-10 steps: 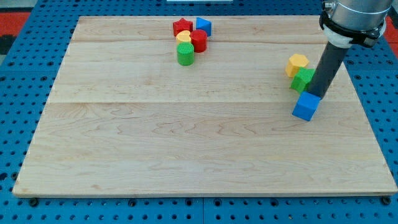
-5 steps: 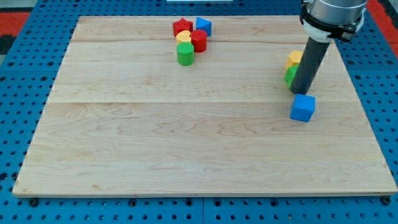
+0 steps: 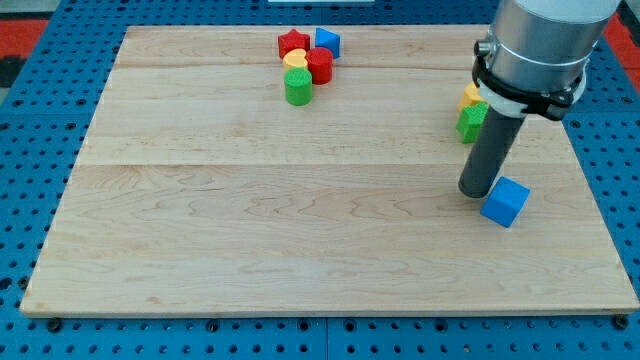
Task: Separate blue cube from green star
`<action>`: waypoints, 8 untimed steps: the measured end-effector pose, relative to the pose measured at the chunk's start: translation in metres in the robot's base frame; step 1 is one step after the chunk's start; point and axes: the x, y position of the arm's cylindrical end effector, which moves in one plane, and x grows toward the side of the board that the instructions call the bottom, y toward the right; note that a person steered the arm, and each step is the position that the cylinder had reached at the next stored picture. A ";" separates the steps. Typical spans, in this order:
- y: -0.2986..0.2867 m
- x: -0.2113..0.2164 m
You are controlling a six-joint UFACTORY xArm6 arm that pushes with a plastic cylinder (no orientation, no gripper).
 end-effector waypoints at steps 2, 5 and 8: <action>0.026 -0.030; 0.039 0.020; 0.039 0.037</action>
